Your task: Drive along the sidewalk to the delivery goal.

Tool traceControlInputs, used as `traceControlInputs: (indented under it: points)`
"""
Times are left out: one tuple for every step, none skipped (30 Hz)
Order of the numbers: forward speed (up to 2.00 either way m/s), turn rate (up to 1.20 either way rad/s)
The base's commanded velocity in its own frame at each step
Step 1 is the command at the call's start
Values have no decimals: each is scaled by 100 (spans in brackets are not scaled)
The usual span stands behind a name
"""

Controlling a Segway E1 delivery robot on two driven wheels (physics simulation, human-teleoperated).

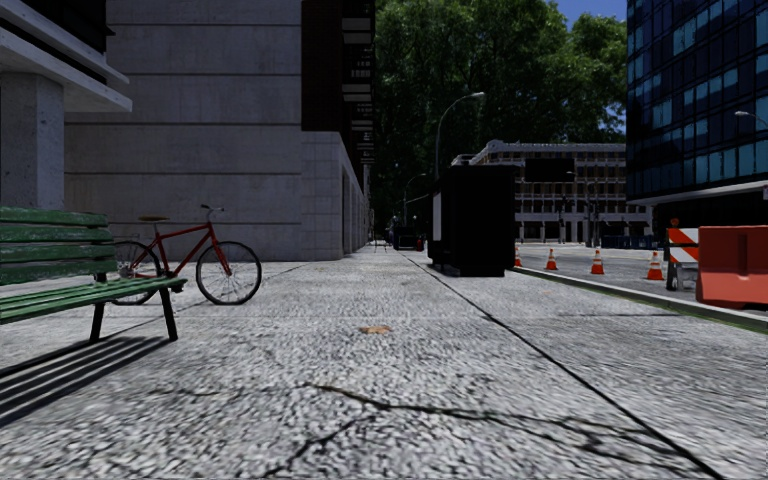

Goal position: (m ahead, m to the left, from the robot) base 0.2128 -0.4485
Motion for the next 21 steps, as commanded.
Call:
traceControlInputs:
  points:
    - [34,0]
    - [16,0]
    - [0,0]
    - [0,0]
    - [0,0]
    - [0,0]
    - [0,0]
    - [0,0]
    - [0,0]
    - [0,0]
    - [0,0]
    - [0,0]
    - [0,0]
    - [0,0]
    - [0,0]
    - [0,0]
    - [0,0]
    - [0,0]
    - [0,0]
    - [0,0]
    - [0,0]
